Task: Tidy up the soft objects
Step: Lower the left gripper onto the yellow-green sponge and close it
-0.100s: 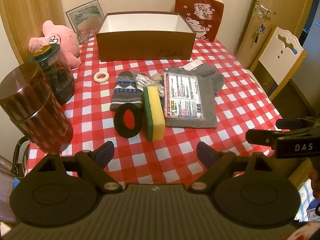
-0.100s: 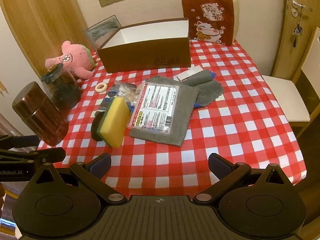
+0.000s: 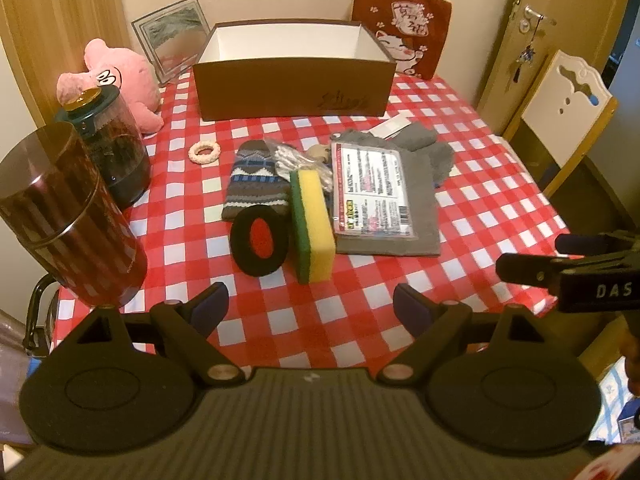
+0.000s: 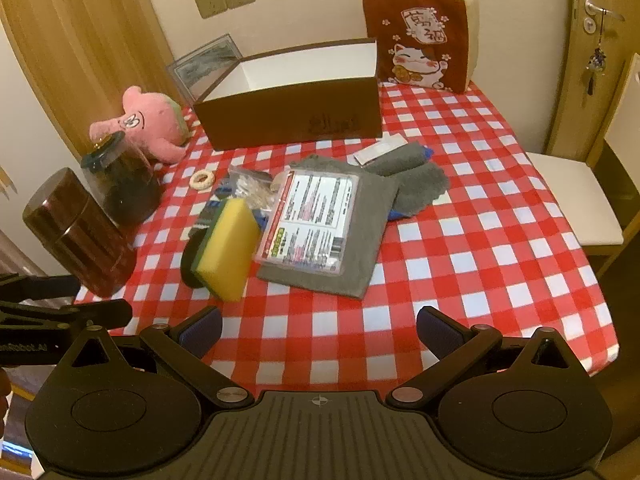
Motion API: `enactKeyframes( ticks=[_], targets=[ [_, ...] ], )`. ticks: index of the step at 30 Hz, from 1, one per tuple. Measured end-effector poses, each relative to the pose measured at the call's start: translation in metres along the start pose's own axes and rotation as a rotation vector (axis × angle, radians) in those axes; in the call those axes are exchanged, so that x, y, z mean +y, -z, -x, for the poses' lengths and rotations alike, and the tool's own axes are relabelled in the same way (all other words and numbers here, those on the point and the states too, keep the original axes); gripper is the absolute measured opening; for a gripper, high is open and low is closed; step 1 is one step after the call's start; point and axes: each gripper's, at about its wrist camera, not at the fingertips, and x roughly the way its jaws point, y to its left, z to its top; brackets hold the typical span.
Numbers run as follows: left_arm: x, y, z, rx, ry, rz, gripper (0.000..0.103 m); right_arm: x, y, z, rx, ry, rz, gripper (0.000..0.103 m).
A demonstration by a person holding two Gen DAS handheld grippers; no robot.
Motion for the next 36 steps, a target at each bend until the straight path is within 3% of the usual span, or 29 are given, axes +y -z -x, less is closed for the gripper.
enactKeyframes(
  ticks=[12,23,36],
  targets=[
    [0.006,-0.018,-0.040,0.040,0.003,-0.003,0.082,-0.007,-0.014,-0.036,-0.027,-0.043,0.018,0.102],
    [-0.002,-0.043,-0.089,0.089,0.015,-0.007,0.068,-0.022,-0.033,-0.075,0.002,-0.046,0.018,0.096],
    [-0.008,-0.071,-0.151,0.156,-0.038,-0.019,0.060,-0.047,-0.053,-0.108,0.048,-0.050,-0.010,0.094]
  ],
)
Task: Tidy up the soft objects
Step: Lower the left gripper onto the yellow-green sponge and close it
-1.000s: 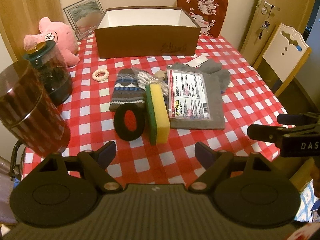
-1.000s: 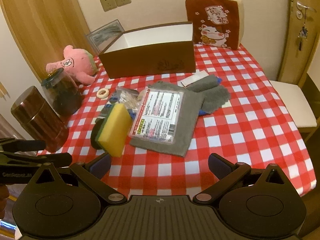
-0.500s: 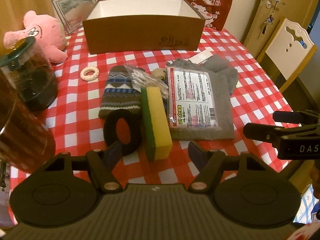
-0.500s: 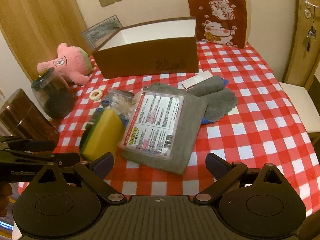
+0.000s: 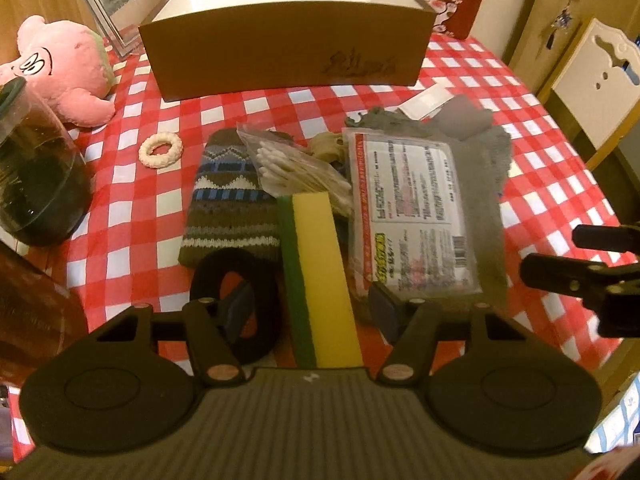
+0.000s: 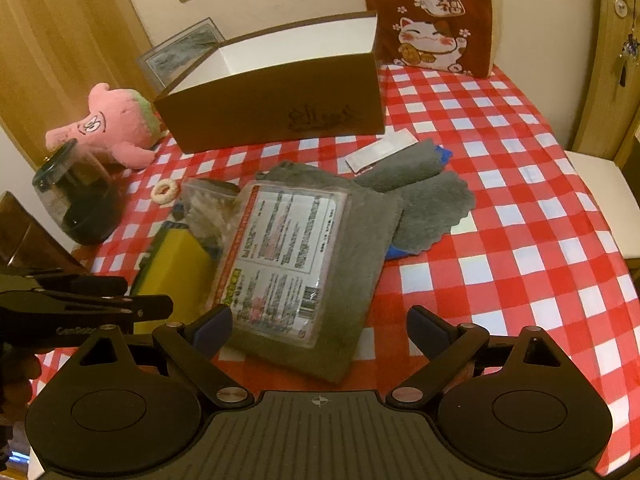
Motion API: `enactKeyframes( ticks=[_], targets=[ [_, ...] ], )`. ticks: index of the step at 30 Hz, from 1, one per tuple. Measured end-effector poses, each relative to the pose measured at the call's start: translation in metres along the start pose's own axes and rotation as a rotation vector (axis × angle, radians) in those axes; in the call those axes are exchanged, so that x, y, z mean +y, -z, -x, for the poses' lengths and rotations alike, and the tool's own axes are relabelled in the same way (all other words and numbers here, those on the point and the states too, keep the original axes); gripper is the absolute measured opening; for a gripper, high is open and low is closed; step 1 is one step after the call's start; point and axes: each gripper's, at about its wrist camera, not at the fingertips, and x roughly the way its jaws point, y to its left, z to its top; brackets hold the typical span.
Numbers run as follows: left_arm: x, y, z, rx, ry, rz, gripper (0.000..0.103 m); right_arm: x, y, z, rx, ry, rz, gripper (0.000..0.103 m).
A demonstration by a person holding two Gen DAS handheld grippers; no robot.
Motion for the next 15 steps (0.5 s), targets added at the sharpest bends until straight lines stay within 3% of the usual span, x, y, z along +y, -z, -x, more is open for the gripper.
enactKeyframes(
  ticks=[6,12,15],
  targets=[
    [-0.003,-0.010,-0.018,0.028,-0.042,0.015,0.056,-0.016,-0.016,-0.012,0.021,-0.038,-0.015,0.094],
    [-0.005,-0.013,-0.027,0.042,-0.068,0.050,0.031,-0.026,-0.030,-0.024,0.043,-0.074,0.030,0.094],
    [-0.006,-0.010,-0.020,0.019,-0.082,0.060,0.030,-0.027,-0.035,-0.031,0.050,-0.086,0.047,0.094]
  ],
)
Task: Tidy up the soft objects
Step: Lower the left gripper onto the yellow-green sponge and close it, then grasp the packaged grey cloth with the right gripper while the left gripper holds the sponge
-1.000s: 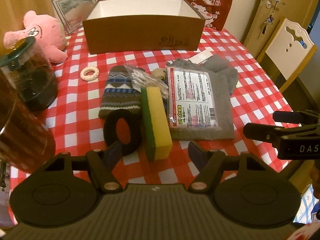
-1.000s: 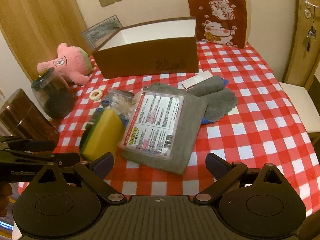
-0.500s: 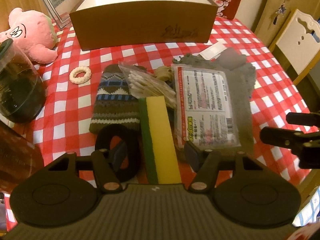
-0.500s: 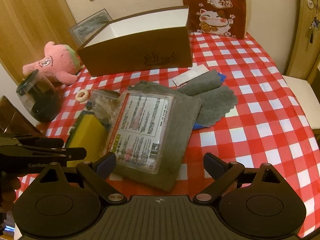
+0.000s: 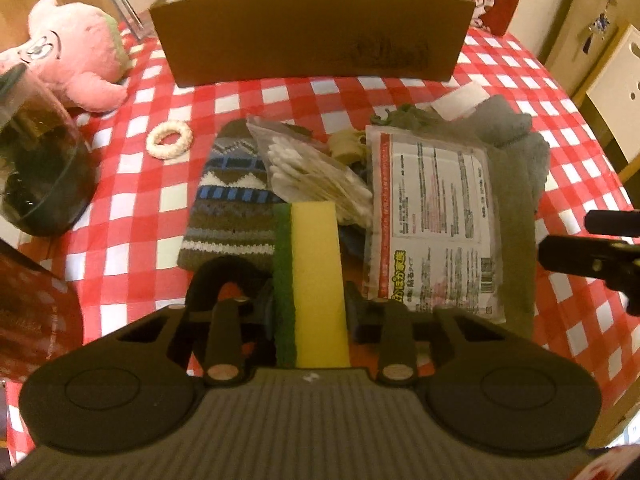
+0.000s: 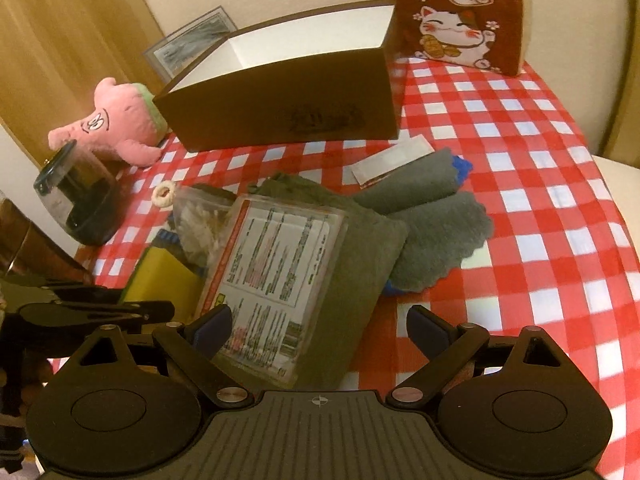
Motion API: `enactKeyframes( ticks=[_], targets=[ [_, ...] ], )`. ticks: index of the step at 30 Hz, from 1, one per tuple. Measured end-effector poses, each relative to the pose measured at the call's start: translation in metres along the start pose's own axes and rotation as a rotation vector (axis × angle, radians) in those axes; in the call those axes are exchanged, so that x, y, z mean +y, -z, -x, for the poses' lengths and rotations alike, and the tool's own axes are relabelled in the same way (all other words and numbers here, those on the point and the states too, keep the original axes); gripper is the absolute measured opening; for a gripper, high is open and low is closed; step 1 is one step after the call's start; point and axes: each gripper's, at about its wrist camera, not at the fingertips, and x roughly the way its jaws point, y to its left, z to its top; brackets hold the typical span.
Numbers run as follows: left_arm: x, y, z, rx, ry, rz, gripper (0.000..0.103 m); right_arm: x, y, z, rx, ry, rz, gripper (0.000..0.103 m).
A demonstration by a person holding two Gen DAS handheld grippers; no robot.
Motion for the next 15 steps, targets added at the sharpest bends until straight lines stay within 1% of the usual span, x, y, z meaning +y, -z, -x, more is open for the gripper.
enactKeyframes(
  ticks=[3,9,15],
  targets=[
    [0.002,0.003,0.015,-0.031,-0.005,-0.014,0.030,0.005,-0.002,-0.002,-0.001,-0.010,0.013,0.094],
    [0.029,-0.001,0.045,-0.078,0.025,-0.006,0.030,0.026,-0.001,-0.014,0.008,-0.027,-0.003,0.094],
    [0.055,-0.010,0.063,-0.126,0.084,-0.027,0.030,0.040,0.007,-0.029,0.011,-0.007,-0.118,0.094]
  ],
)
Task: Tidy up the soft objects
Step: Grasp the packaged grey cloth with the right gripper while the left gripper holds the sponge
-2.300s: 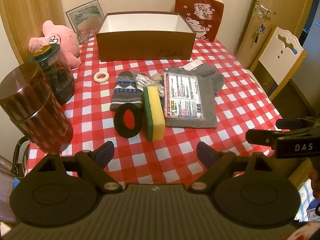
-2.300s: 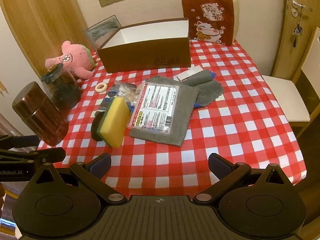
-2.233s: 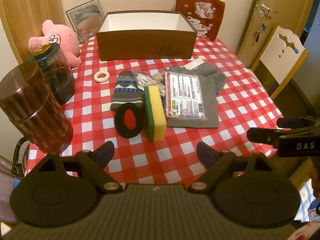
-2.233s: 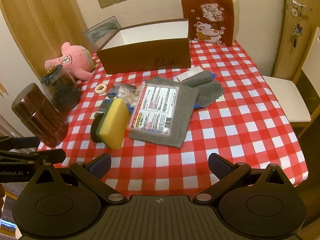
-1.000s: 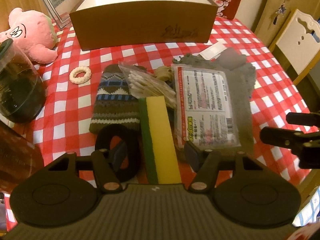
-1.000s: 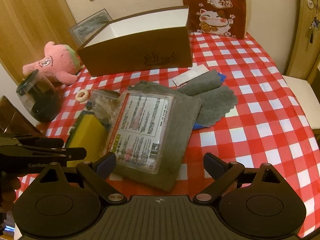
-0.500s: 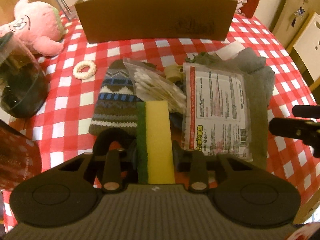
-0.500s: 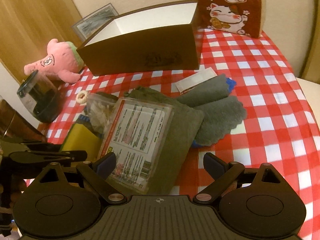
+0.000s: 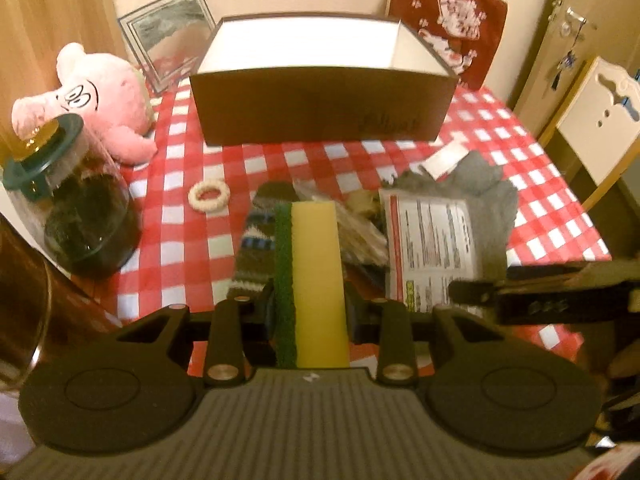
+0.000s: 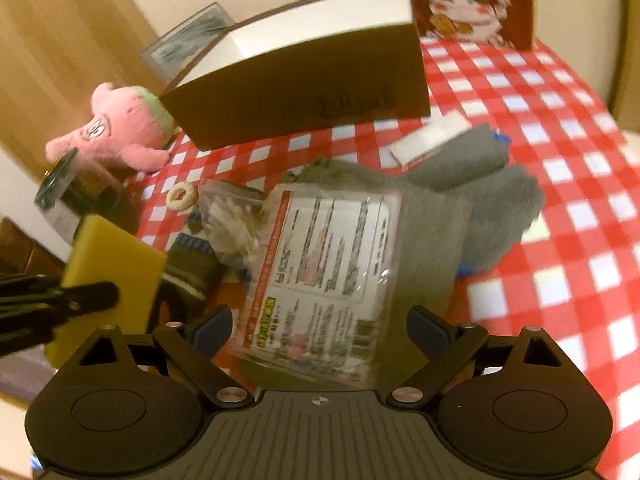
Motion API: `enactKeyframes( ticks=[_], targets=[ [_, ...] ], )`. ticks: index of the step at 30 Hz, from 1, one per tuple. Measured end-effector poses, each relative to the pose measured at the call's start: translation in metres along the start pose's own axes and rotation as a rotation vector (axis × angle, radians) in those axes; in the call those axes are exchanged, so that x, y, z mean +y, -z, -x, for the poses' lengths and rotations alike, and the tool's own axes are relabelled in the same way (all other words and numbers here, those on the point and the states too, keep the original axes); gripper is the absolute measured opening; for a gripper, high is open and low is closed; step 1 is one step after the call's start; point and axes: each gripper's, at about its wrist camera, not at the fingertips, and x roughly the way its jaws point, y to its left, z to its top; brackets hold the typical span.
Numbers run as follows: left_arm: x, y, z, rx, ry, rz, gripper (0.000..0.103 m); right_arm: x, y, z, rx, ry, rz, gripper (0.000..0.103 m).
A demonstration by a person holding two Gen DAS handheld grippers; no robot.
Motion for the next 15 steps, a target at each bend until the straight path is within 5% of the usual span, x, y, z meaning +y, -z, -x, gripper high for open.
enactKeyframes(
  ticks=[10,15],
  targets=[
    [0.012,-0.001,-0.017,0.049,0.062,-0.051,0.030,-0.013,0.018,-0.027,-0.054,0.041,-0.105,0.094],
    [0.010,-0.002,-0.022,0.051,0.078,-0.066,0.030,-0.002,0.019,-0.036,-0.074,0.092,-0.062,0.094]
  ],
)
